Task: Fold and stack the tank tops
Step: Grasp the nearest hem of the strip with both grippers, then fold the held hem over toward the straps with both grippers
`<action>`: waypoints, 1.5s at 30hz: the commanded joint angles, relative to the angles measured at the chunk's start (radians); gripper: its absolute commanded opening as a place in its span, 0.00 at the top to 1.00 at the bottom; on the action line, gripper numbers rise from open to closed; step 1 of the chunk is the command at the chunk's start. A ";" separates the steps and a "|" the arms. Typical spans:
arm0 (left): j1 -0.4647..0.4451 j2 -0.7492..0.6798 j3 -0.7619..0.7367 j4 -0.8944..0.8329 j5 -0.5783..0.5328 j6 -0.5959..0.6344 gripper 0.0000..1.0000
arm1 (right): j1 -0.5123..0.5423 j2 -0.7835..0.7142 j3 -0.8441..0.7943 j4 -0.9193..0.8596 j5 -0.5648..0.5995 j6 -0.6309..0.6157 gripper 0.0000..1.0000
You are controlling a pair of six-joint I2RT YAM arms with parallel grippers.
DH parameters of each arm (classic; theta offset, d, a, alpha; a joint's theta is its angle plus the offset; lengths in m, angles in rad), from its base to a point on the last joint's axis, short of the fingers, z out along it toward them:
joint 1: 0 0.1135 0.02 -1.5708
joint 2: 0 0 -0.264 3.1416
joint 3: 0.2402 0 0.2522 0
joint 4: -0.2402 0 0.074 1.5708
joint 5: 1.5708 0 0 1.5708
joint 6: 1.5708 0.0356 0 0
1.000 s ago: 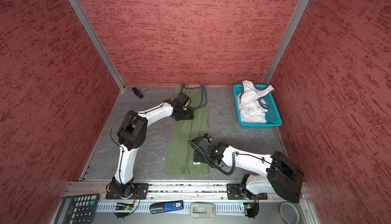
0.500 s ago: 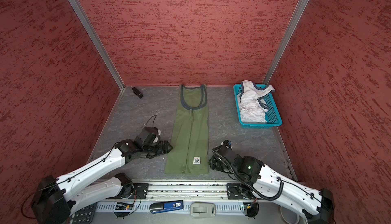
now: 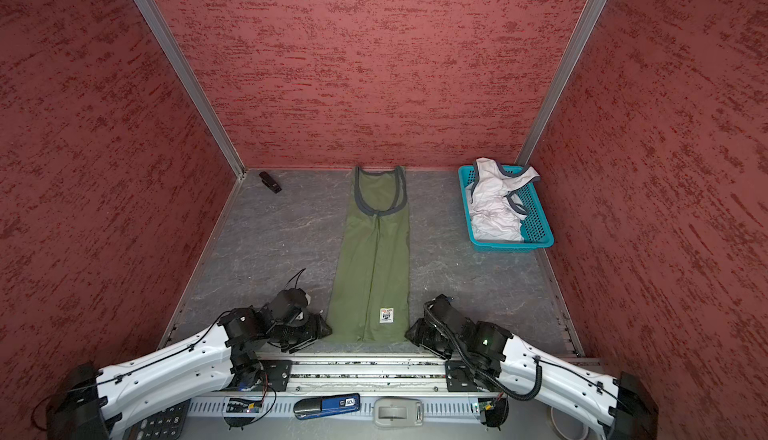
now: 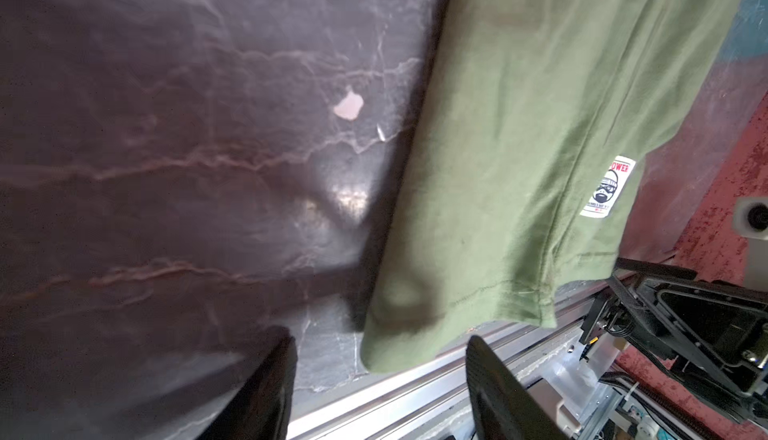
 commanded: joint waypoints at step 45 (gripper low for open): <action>0.262 0.355 0.396 0.208 0.030 0.289 0.95 | -0.363 0.370 0.419 0.132 -0.001 -0.407 1.00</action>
